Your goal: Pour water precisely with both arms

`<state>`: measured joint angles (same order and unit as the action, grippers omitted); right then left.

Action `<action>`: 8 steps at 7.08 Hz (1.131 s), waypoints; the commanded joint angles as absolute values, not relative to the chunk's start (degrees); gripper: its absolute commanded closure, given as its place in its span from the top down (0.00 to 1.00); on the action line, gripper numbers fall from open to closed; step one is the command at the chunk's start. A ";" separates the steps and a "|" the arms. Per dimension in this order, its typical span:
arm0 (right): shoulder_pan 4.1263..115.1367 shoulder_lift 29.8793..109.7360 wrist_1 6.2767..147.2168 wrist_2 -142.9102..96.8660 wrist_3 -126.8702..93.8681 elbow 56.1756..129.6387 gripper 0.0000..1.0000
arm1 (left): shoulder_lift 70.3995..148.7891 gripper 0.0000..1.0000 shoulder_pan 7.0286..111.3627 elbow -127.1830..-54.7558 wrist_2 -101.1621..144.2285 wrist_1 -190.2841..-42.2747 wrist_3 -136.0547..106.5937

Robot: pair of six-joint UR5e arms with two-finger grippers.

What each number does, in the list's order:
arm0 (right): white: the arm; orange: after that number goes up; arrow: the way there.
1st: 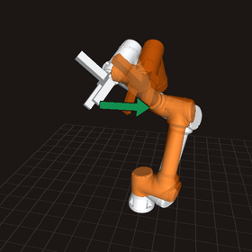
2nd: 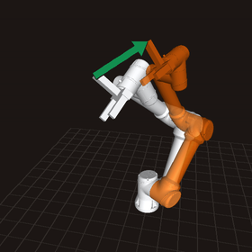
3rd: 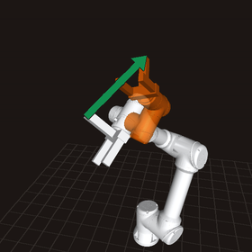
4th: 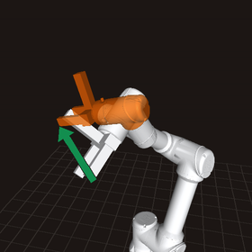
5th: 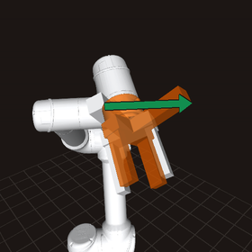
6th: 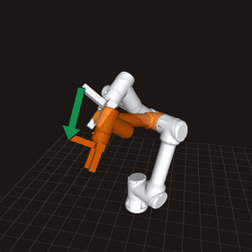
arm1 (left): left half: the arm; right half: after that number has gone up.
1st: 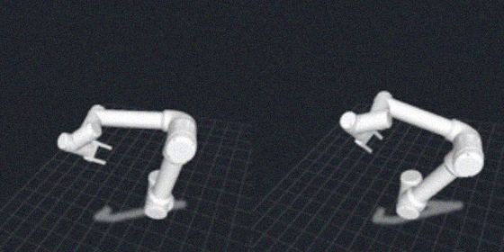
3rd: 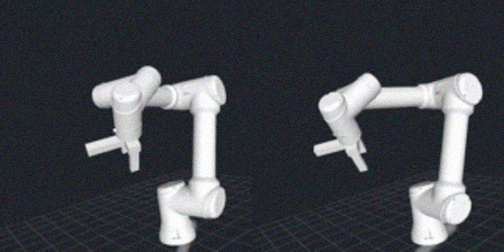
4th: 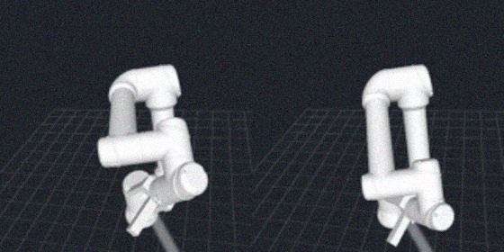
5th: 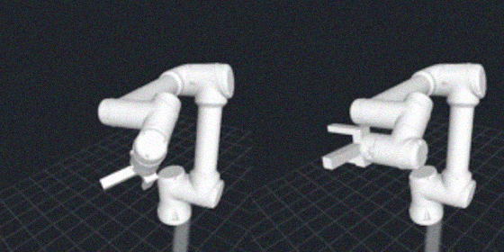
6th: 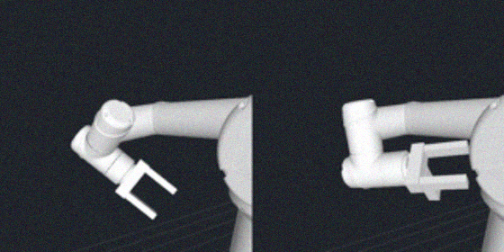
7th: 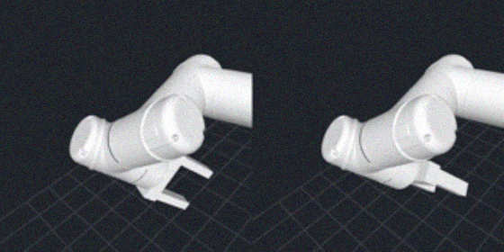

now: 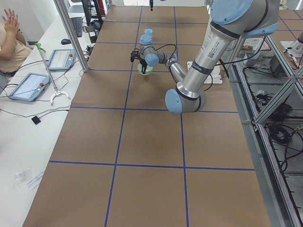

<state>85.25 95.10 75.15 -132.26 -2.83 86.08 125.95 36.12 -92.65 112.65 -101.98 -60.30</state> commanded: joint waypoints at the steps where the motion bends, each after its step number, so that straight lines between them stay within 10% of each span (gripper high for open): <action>1: 85.25 94.92 75.15 -132.19 -2.90 86.04 1.00 | 117.90 0.00 41.10 -96.49 117.04 -102.22 -51.63; 8: 85.25 95.01 75.15 -132.19 -2.90 86.22 1.00 | 99.41 0.00 62.03 -90.20 131.04 -109.07 -14.03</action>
